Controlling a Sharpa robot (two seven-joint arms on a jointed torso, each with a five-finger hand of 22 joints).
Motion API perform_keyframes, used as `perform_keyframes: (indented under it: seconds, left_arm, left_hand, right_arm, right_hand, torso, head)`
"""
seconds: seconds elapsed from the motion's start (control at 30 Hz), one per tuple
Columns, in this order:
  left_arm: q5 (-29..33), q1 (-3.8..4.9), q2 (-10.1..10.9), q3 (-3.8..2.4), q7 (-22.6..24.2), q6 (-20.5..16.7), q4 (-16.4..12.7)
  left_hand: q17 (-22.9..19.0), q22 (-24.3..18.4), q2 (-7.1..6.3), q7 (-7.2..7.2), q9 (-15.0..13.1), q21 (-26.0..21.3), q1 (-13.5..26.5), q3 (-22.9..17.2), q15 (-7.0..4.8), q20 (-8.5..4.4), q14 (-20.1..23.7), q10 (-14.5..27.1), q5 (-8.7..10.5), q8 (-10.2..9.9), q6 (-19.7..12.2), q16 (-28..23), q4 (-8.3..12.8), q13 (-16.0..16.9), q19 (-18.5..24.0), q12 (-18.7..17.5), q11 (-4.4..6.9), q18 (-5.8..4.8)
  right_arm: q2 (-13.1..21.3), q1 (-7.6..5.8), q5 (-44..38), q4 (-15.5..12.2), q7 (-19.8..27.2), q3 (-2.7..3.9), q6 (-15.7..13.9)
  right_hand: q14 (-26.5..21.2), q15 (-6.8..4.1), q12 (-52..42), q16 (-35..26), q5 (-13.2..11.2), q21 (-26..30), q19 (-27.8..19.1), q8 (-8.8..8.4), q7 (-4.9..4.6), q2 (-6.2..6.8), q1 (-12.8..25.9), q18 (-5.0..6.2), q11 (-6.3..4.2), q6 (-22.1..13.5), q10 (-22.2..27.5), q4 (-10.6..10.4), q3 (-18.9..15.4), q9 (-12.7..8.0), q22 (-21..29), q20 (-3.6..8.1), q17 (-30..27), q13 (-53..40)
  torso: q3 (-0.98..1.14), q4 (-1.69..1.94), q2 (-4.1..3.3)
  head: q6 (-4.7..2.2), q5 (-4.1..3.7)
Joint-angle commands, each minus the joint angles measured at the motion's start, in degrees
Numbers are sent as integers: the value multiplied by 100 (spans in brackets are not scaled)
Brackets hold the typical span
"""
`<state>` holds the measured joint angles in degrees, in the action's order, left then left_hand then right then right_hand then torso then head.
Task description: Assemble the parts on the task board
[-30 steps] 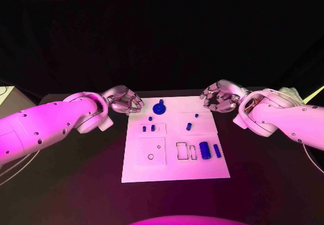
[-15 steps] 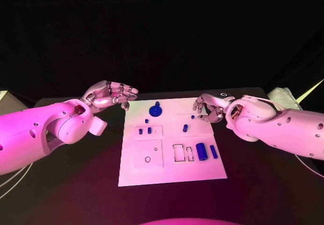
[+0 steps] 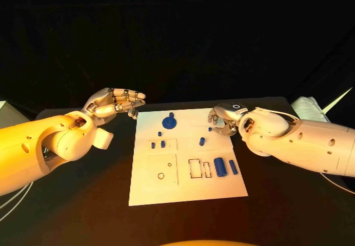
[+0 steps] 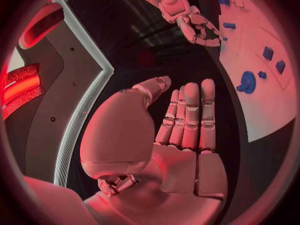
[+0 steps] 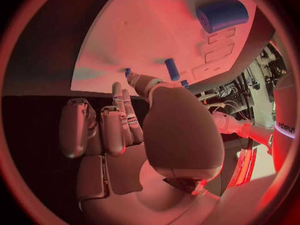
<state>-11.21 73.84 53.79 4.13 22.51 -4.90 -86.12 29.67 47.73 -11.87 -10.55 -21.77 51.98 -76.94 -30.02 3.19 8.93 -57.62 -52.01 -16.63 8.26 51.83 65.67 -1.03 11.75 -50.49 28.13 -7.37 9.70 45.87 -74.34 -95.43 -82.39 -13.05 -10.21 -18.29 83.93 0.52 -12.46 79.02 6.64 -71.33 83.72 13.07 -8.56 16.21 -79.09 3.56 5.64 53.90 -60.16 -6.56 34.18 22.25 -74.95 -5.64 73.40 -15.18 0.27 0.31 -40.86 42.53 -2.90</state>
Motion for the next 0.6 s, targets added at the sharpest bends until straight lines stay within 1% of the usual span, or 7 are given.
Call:
perform_keyframes:
  seconds: [0.03,0.1,0.17,0.33,0.43,0.47,0.6]
  left_arm:
    - [180,1,11,-6,153,93,-37]
    - [185,1,19,-6,153,89,-42]
    - [187,1,24,-6,150,84,-45]
    - [191,1,35,-6,137,26,-53]
    - [192,2,46,-6,127,6,-60]
    - [193,2,49,-6,124,3,-62]
    - [193,2,60,-6,113,-18,-71]
  left_hand:
    - [-10,-9,20,-22,0,-38,20,37,12,2,34,40,11,-12,8,-31,-14,8,-16,28,4,88]
    - [-10,-9,20,-22,0,-38,20,37,12,2,34,40,11,-12,8,-31,-14,8,-16,28,4,88]
    - [-10,-9,20,-22,0,-38,20,37,12,2,34,40,11,-12,8,-31,-14,8,-16,28,4,88]
    - [-18,-25,23,-24,-2,-59,5,41,13,0,42,58,10,-9,16,-45,-13,4,-23,23,0,88]
    - [-22,-33,22,-25,-2,-70,1,45,14,0,46,71,11,-9,19,-51,-13,1,-27,19,-2,88]
    - [-22,-33,22,-25,-2,-70,1,45,14,0,46,71,11,-9,19,-51,-13,1,-27,19,-2,88]
    - [-24,-38,25,-27,-3,-76,-1,47,15,0,48,77,11,-8,22,-55,-15,-1,-29,17,-4,87]
  right_arm:
    - [-77,67,-264,45,-175,-8,147]
    - [-119,98,-265,67,-165,-9,154]
    - [-146,114,-262,81,-157,-9,158]
    - [-209,147,-256,116,-149,-10,179]
    - [-238,157,-256,144,-152,-10,192]
    - [-245,159,-256,152,-153,-10,195]
    - [-284,172,-257,185,-148,-10,210]
  right_hand:
    - [246,31,35,-8,-22,21,-14,-35,-37,-10,50,33,-13,32,21,30,9,-8,-385,-16,3,13]
    - [249,29,32,-2,-18,14,-10,-29,-33,-26,57,32,-16,50,2,34,20,-7,-390,-18,12,28]
    - [251,28,27,0,-14,9,-7,-23,-29,-37,63,32,-20,69,-19,37,28,-5,-394,-18,13,40]
    - [279,-2,-46,53,20,-76,33,-10,8,-71,84,17,-72,138,-216,78,75,-2,-449,5,79,76]
    - [282,-15,-38,56,56,-74,37,-2,25,-88,87,18,-89,171,-234,92,100,1,-450,17,80,99]
    - [282,-18,-37,56,64,-75,37,1,29,-93,88,18,-93,179,-240,95,106,2,-450,19,78,104]
    - [282,-31,-29,52,95,-85,45,13,42,-116,103,15,-106,222,-270,104,131,8,-459,31,70,130]
  torso:
    - [6,1,-9]
    - [15,-2,-12]
    - [16,-5,-10]
    - [9,-1,-10]
    - [12,-4,-10]
    - [11,-9,-8]
    - [11,-9,-5]
  head:
    - [2,15]
    - [2,25]
    - [10,34]
    - [23,40]
    - [30,43]
    - [39,48]
    - [46,55]
